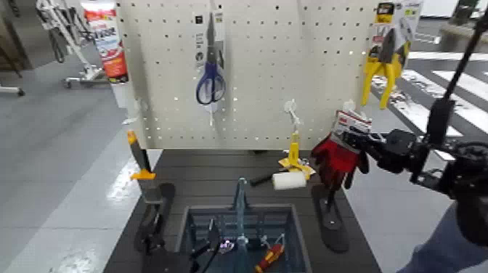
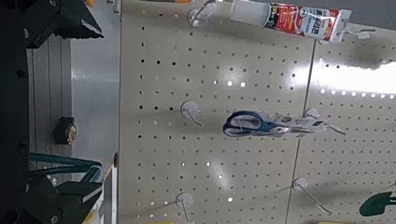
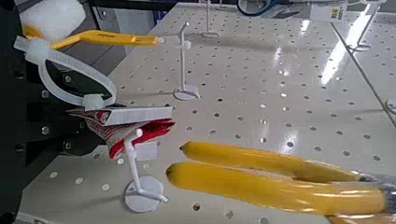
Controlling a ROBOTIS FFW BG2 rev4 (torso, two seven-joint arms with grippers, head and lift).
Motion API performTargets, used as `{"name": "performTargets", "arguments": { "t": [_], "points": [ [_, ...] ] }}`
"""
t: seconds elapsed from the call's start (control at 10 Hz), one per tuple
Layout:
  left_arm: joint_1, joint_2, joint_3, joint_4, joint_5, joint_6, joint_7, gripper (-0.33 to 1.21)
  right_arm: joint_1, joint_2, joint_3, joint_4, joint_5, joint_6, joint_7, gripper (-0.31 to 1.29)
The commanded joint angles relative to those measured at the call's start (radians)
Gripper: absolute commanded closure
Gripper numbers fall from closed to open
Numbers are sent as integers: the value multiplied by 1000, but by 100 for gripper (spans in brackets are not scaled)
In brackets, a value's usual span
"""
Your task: Put the red colored gloves into the crate.
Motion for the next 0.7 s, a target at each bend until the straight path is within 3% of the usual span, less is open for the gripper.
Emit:
{"name": "performTargets", "arguments": {
  "t": [0.1,0.4,0.7],
  "points": [
    [0,-67,2,0,0,0,0,15,17,-6,-10,-52,-1,26,0,107],
    [0,-66,4,0,2,2,0,15,58,-3,-23,-116,-9,58,0,107],
    [0,-66,1,0,0,3,0,15,135,11,-61,-248,-27,118,-14,107]
  ]
}}
